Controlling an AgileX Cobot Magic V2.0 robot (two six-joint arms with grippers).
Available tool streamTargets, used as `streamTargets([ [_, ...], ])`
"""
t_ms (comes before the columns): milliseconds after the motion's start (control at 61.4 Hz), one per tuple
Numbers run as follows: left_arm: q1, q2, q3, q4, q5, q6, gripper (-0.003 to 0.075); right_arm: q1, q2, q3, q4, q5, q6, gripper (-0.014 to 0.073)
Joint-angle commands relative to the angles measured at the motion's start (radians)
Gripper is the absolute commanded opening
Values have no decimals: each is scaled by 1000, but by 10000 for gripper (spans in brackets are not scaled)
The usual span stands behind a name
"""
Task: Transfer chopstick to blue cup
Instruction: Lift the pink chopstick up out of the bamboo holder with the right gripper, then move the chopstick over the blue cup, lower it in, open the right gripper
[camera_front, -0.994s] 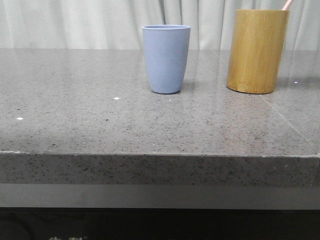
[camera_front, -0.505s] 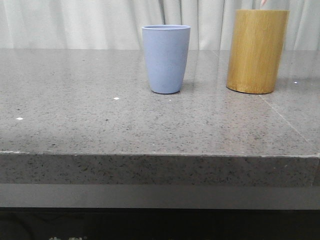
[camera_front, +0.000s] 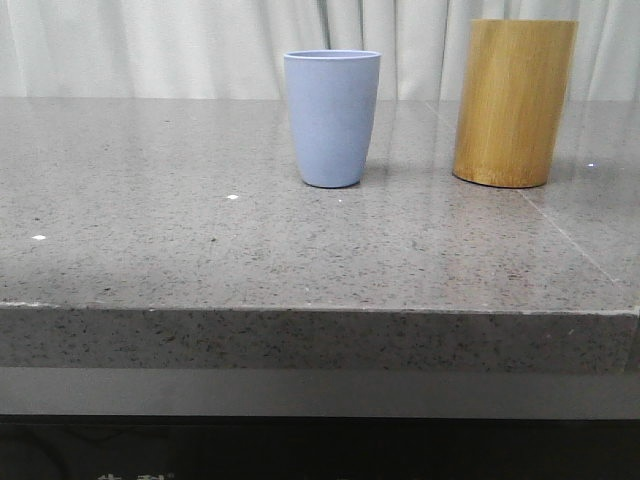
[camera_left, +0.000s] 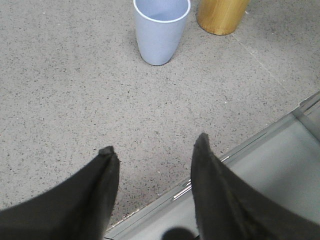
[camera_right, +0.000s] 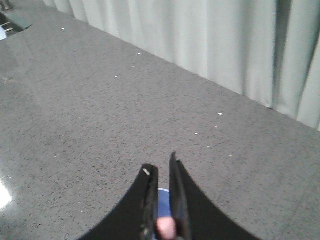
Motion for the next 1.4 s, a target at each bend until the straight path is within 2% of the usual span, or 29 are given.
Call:
streamTargets([
  [0,-9,-7,-26,-16,-68,-7,333,76,12,-29,-42,-99,-11,-59],
  [212,-9,-7,-26,-16,-68,-7,333,183,131,-29,-148,-140,-11,-59],
  [538,-9,-7,-26,-16,-68,-7,333,187,261,-29,-148,-143,-10,-41],
  [652,-9,-7,-26,-16,-72,-7,333,187,272,-29,-148,-143,-10,44],
  [766,-9,-7,-26,-16,-72,-7,333,187,273,-29,-149,-143,-8,207],
  [880,-9,-7,-26,-16,-72,-7,333,187,261,-30,-149,-140,-5,330],
  [1010,-9,-7,-26,-16,-72,-7,333,184,205,-31,-190,-107,-3,366],
  [1141,-9,-7,-26,-16,-72,-7,333,182,108,-31,-332,-10,98,366],
  [1238,-9,-7,-26,-16,-72,-7,333,182,27,-30,-470,78,269,360],
  [1385,-9,-7,-26,-16,-72,-7,333,182,-103,37,-547,134,392,360],
])
